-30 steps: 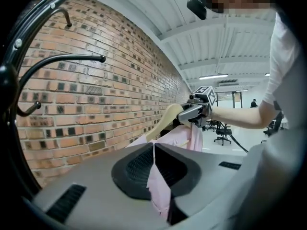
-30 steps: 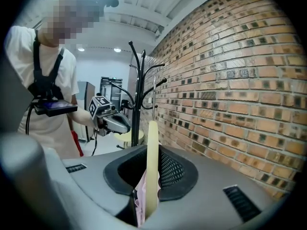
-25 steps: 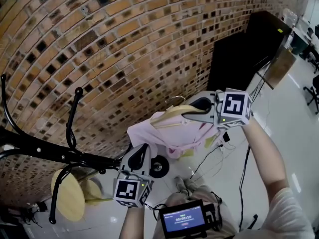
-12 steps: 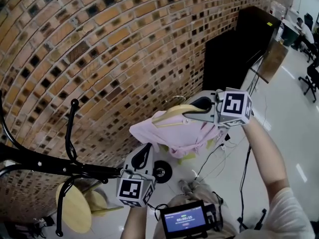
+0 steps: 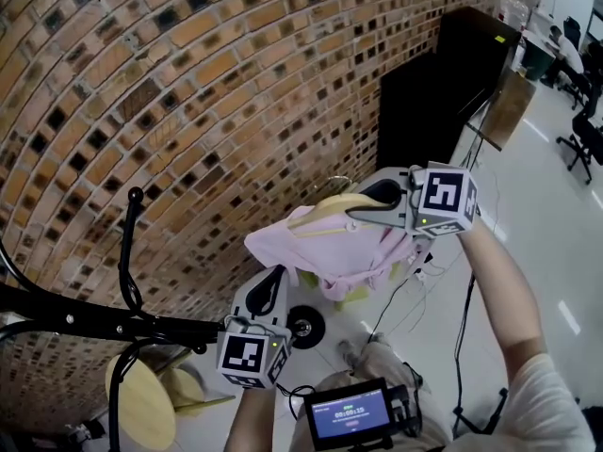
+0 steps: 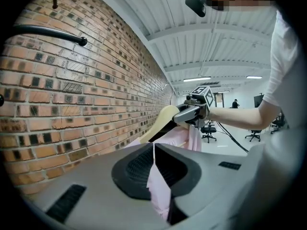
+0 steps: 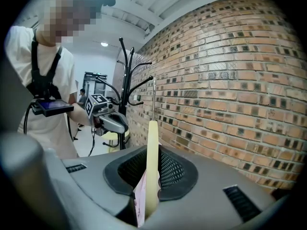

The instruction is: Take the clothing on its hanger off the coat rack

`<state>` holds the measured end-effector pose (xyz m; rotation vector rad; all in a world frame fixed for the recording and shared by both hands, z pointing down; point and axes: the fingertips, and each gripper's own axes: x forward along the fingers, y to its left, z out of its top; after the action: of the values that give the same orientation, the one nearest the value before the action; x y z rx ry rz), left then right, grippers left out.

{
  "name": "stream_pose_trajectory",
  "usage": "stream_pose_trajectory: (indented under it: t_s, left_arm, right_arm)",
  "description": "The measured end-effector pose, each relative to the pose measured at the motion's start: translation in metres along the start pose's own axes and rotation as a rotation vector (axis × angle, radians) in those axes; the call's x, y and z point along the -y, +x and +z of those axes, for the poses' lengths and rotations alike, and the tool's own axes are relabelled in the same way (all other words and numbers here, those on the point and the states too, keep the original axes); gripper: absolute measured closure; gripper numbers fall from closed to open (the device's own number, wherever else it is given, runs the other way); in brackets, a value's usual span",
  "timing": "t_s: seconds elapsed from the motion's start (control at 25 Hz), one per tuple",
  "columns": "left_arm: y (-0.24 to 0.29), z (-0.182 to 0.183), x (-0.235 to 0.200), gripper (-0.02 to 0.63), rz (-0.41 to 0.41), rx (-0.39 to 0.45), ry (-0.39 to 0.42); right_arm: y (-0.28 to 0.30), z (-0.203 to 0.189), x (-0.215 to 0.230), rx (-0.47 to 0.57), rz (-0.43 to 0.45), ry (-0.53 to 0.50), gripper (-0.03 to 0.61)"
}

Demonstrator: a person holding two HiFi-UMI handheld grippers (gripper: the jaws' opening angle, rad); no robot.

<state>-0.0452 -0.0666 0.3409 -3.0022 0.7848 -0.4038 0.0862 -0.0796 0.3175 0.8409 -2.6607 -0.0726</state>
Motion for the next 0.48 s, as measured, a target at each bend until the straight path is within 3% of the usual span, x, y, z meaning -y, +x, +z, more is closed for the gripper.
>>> stream_pose_trajectory:
  t_s: [0.48]
  left_arm:
    - [0.018,0.000,0.009,0.592,0.013,-0.014,-0.014]
  right_arm:
    - [-0.001,0.001,0.008,0.022,0.011,-0.001,0.537]
